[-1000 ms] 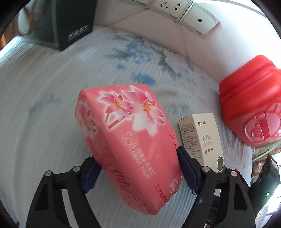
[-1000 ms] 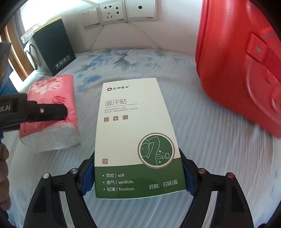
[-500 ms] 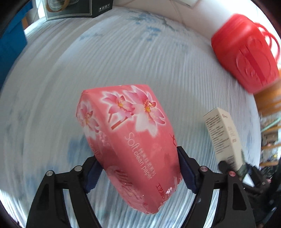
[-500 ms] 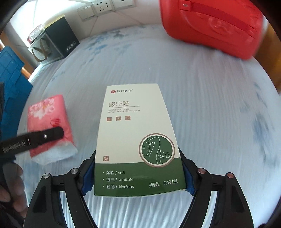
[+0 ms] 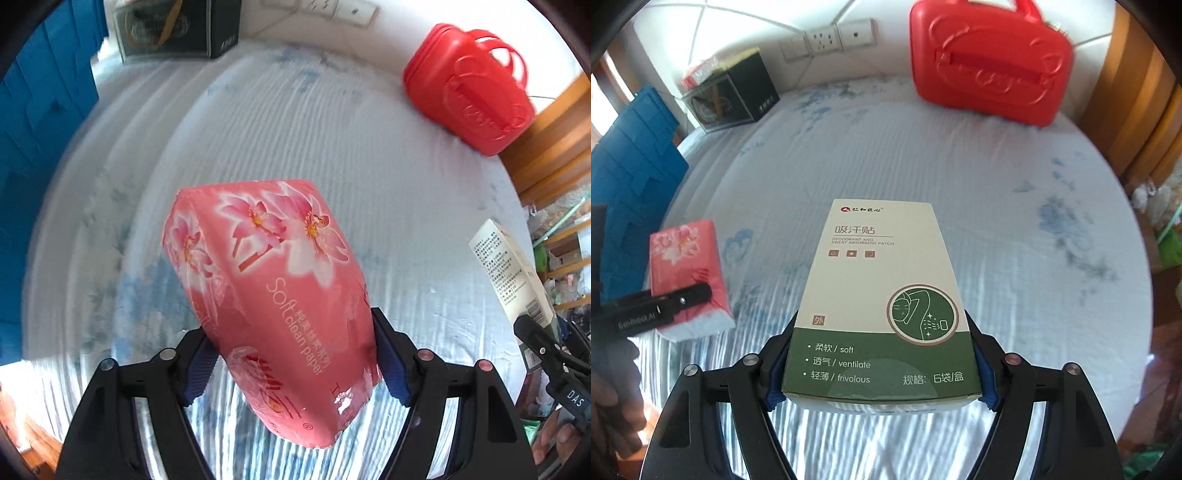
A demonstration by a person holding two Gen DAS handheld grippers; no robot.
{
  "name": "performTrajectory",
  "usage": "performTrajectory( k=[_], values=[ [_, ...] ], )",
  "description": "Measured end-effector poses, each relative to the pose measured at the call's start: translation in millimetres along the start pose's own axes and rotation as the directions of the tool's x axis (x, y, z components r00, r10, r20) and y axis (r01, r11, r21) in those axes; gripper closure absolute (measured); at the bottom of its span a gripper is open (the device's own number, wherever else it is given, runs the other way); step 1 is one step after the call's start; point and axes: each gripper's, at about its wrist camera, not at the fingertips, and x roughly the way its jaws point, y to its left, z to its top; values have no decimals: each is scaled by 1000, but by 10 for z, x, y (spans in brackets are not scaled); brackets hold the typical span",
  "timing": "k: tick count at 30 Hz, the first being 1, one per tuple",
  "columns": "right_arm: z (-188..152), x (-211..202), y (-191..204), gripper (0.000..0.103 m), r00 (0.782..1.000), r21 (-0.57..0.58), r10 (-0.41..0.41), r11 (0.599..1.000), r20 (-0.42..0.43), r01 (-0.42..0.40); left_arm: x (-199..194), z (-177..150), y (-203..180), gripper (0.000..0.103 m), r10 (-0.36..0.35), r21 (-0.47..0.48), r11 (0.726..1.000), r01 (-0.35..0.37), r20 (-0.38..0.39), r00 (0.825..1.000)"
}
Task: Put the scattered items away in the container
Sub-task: 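Lift and carry the tissue box and patch box with both tools over the crate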
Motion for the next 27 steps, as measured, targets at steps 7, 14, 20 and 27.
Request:
performTrajectory(
  k=[7, 14, 20, 27],
  values=[
    [-123, -767, -54, 26, 996, 50, -12, 999, 88, 7, -701, 44, -138, 28, -17, 55, 998, 11, 111, 994],
    [-207, -1446, 51, 26, 980, 43, -49, 998, 193, 42, -1443, 63, -328, 28, 30, 101, 993, -55, 228, 973],
    [-263, -1800, 126, 26, 967, 21, -48, 999, 250, 45, -1937, -12, -440, 28, 35, 121, 989, -79, 327, 944],
    [-285, -2007, 116, 26, 959, 26, -27, 999, 282, 20, -2328, -114, -518, 28, 45, 143, 983, -111, 401, 915]
  ],
)
